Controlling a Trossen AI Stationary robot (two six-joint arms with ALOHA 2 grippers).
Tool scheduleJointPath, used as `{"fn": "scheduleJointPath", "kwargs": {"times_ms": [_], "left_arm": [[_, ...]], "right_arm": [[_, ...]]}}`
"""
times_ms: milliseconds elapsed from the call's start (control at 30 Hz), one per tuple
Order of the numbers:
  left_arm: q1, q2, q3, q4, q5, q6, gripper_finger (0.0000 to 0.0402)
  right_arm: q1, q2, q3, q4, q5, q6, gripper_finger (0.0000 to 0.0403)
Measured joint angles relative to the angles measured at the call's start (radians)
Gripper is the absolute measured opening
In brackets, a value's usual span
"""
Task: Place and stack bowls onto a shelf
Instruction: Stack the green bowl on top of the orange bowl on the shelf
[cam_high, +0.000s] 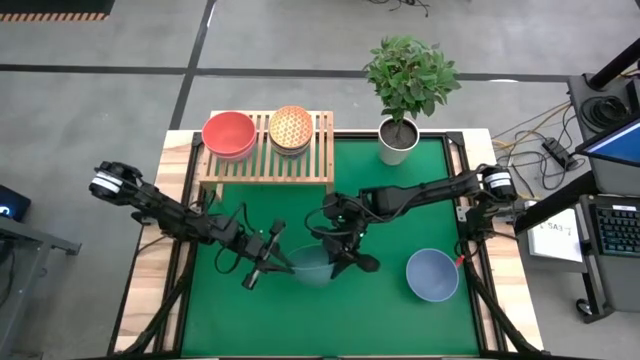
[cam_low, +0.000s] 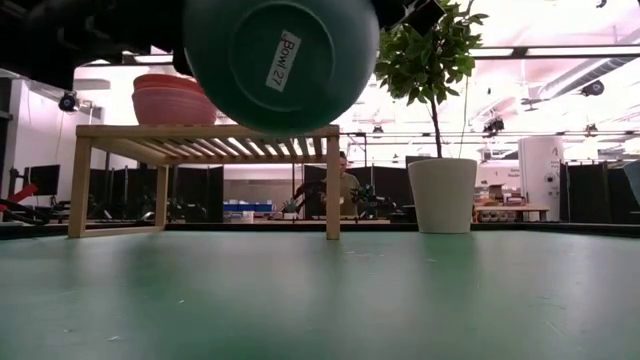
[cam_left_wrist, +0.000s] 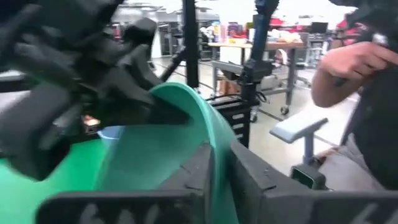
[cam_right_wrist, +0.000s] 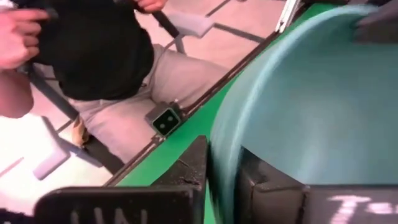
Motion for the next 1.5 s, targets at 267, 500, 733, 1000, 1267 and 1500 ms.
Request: {"fn": "scheduleJointPath", "kwargs": {"times_ms": [267,500,733,1000,1267,1500], "left_arm": [[0.001,-0.003,-0.001,-0.009,0.006,-0.013,0.0004],[0.002,-0.004,0.020,-0.036,0.014,-0.102,0.0001],[-0.037,-0.031,0.072,-0.154,0.042,-0.152,0.0002],[-0.059,-0.146,0.177,-0.468,0.054,-0.147,0.0002],[-0.059,-0.318,0.501,-1.271,-0.104,-0.154,0.0001],[-0.050,-0.329,0.955,-2.044,-0.469,-0.145,0.0001]], "right_arm": [[-0.006,-0.001,0.001,0.030,0.051,0.032,0.0085],[-0.022,-0.008,0.001,0.026,0.102,0.061,0.0144],[-0.047,-0.054,0.012,0.023,0.096,0.051,0.0176],[-0.073,-0.136,0.021,0.015,0.097,0.049,0.0180],[-0.105,-0.281,0.021,-0.010,0.156,0.049,0.0180],[-0.100,-0.394,0.000,-0.063,0.224,0.017,0.0180]]}}
